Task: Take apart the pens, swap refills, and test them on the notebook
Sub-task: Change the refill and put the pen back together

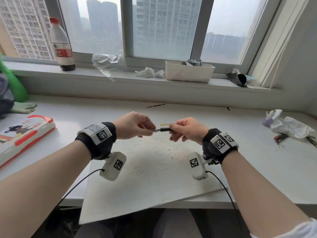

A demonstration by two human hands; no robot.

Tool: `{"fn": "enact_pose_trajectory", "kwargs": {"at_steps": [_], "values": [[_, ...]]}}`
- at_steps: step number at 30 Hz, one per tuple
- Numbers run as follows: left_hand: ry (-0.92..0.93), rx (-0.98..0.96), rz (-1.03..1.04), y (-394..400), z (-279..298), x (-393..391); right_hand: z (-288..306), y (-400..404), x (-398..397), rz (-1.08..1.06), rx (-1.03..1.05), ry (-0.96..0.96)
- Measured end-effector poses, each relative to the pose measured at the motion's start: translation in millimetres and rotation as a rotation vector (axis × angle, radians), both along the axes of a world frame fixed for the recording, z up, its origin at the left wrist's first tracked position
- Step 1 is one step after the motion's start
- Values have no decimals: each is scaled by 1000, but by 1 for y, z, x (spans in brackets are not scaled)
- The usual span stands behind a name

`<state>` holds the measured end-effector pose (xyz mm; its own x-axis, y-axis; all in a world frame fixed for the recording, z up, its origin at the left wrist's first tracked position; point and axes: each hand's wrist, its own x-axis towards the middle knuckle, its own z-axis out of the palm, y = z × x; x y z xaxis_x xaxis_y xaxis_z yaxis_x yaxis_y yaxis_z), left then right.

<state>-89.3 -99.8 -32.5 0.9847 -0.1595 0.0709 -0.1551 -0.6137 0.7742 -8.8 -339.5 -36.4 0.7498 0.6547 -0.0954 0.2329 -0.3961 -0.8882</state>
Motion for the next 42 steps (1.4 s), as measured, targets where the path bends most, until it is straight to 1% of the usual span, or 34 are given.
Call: {"fn": "enact_pose_trajectory", "kwargs": {"at_steps": [2,5,9,12,14,18,21,25,30,32,36,40,42], "values": [[1,-6,-9,-1,0,1,0,1,-1,-7,-46,-11],[6,-6,-3,-1,-2,1,1,-1,0,10,8,-13],[5,-4,-8,-2,-2,1,2,1,-1,12,-91,-31],[1,-4,-9,-3,-2,1,2,3,-2,12,-32,-33],[-5,-4,-4,-4,0,2,3,5,-3,2,-45,-34],[-6,9,-6,-3,1,2,1,4,-3,13,25,7],[-1,25,-8,-2,1,2,1,5,-5,18,-41,-26],[9,9,-9,-2,1,2,1,5,-5,25,-8,-34],[34,13,-41,-4,1,0,2,7,-7,50,-106,-30],[13,-8,-12,-4,0,-1,4,7,-7,47,-96,-23],[-69,-98,230,4,5,-1,9,5,-7,23,8,28],[-78,-245,255,3,17,3,14,9,-11,82,100,109],[-91,-269,262,0,26,4,21,10,-12,109,122,130]]}}
